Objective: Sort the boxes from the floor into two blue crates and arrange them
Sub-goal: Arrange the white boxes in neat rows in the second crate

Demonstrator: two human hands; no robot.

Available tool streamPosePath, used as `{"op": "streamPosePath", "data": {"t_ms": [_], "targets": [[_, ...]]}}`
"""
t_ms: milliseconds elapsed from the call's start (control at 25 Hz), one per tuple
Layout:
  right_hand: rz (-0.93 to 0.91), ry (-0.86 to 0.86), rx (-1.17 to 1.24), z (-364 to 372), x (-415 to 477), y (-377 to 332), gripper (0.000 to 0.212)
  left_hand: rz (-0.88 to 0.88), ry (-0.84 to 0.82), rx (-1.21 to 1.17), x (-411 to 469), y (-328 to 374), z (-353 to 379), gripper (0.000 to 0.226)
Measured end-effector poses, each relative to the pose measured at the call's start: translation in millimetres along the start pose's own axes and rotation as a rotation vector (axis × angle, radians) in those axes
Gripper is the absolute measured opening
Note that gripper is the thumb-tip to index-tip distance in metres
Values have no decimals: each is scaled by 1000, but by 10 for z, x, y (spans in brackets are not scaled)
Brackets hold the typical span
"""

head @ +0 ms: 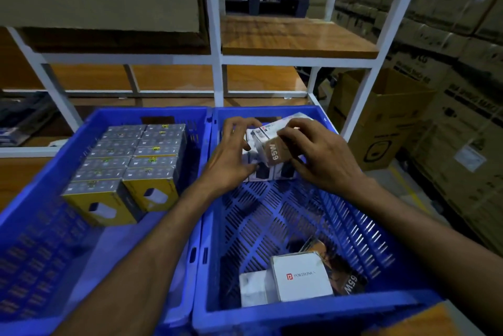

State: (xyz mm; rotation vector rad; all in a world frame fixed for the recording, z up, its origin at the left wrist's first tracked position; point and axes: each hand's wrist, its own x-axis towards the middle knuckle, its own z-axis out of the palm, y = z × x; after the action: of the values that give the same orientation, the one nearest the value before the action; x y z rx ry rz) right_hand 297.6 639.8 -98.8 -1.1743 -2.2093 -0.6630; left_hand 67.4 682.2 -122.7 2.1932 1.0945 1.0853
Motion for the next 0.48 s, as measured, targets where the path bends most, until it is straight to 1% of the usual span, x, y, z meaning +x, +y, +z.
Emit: {"op": "streamPosePath", "data": {"t_ms": [80,120,160,200,280,360,480], "targets": [[-94,128,-24,-15,-119,6,32,-61,92,60,31,-65,-5,77],[-103,170,-23,-20,-165,-2,32,-87,137,86,48,-103,-14,73],[-77,187,7,-8,-197,-5,38,-112,176,98,58,-124,-27,66],[-14,186,88,10,-209,-6,48,-143,209,92,66,-143,-36,60],[183,160,401,55,-188,12,62,-203,282,55,76,-161,-48,51],[409,124,715,38,-112,13,64,-248,338,12,94,-168,-54,44],[739,33,1130,-20,-74,27,68,-275,366,-18,120,-183,-65,37]]}}
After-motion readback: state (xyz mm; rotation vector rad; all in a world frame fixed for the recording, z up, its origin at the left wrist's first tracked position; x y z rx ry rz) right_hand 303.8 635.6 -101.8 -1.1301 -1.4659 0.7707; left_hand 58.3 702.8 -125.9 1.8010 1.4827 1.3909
